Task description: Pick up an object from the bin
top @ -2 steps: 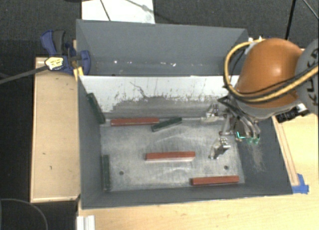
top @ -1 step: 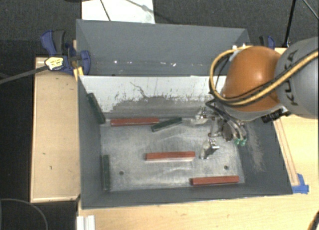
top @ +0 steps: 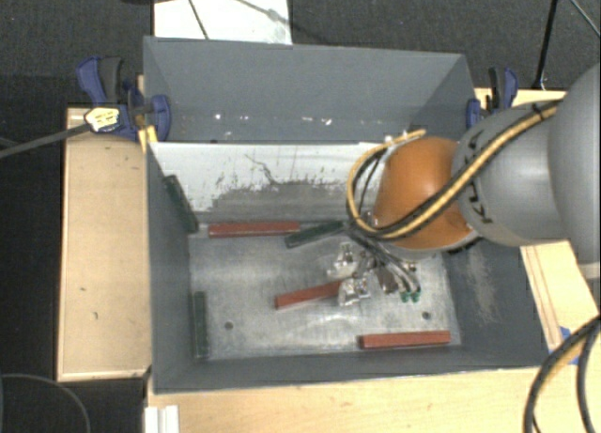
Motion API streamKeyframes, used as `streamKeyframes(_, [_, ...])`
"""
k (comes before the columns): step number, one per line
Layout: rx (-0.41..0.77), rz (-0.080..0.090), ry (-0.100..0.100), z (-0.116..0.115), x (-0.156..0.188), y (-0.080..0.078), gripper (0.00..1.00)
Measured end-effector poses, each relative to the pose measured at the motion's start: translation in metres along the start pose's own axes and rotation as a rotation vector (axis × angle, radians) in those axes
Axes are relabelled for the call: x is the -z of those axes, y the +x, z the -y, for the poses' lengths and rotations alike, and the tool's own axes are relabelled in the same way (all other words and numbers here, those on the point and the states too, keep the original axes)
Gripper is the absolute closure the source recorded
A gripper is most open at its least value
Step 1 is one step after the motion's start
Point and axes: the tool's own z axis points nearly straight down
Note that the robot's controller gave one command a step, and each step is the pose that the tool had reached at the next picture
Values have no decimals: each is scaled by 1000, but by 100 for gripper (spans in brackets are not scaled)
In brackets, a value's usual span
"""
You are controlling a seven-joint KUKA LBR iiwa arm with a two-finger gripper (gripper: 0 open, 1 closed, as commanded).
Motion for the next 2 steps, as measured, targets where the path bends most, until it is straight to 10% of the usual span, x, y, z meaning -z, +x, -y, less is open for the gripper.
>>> streamKeyframes(1, [0,0,0,0,0,0,100])
streamKeyframes(2, [21,-11,0,11,143,7,100])
